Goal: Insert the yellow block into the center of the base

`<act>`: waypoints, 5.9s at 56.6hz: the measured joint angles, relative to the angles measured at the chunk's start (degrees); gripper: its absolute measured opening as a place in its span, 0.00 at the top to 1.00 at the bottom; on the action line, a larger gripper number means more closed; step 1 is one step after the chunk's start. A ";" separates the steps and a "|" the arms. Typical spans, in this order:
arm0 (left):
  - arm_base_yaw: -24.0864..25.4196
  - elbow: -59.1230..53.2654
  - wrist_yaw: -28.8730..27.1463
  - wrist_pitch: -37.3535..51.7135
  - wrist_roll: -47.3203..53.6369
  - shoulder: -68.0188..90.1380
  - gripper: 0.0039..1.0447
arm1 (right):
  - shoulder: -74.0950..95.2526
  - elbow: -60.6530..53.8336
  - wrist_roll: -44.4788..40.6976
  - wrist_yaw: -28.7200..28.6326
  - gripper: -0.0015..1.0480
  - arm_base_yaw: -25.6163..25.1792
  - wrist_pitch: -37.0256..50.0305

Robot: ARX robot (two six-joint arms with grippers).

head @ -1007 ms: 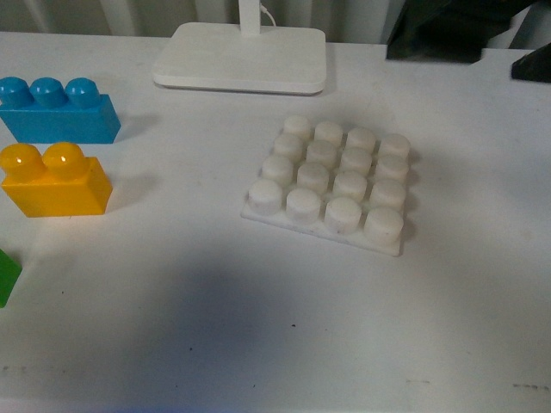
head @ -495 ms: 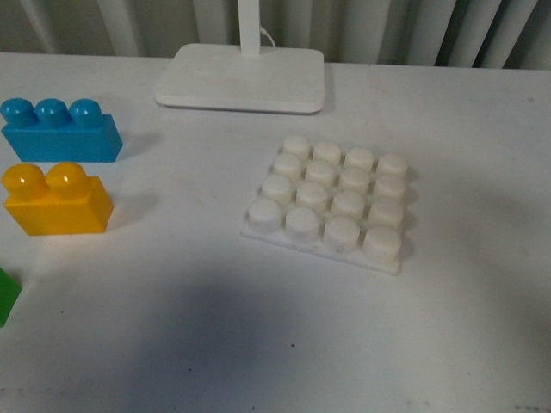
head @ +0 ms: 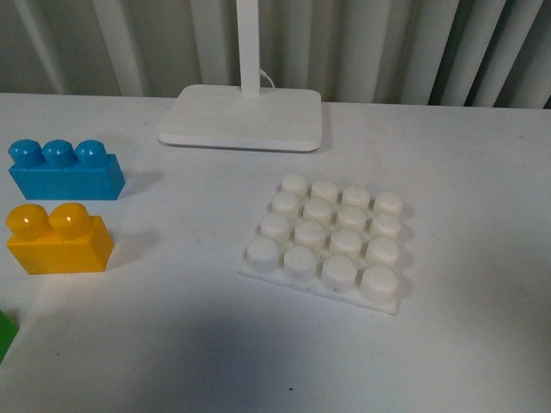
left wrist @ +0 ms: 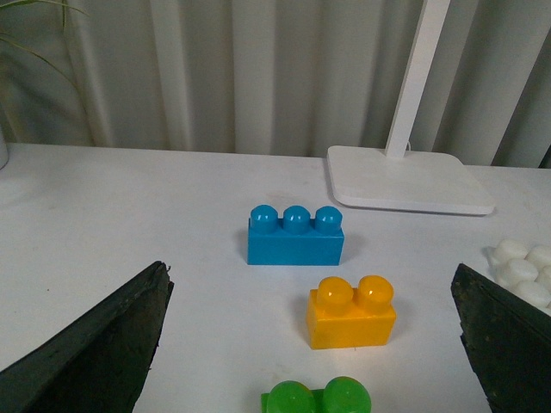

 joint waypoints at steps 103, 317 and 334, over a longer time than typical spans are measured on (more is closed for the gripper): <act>0.00 0.00 -0.02 0.00 0.00 -0.02 0.06 | -27.10 -14.34 -0.74 -10.21 0.33 -10.29 -12.52; -20.63 79.80 14.53 -38.77 77.94 103.75 0.70 | -27.10 -14.34 -0.72 -10.14 0.09 -10.29 -12.52; -27.10 89.57 14.40 -41.44 76.70 112.87 0.70 | -27.10 -14.34 -0.72 -10.14 0.09 -10.29 -12.52</act>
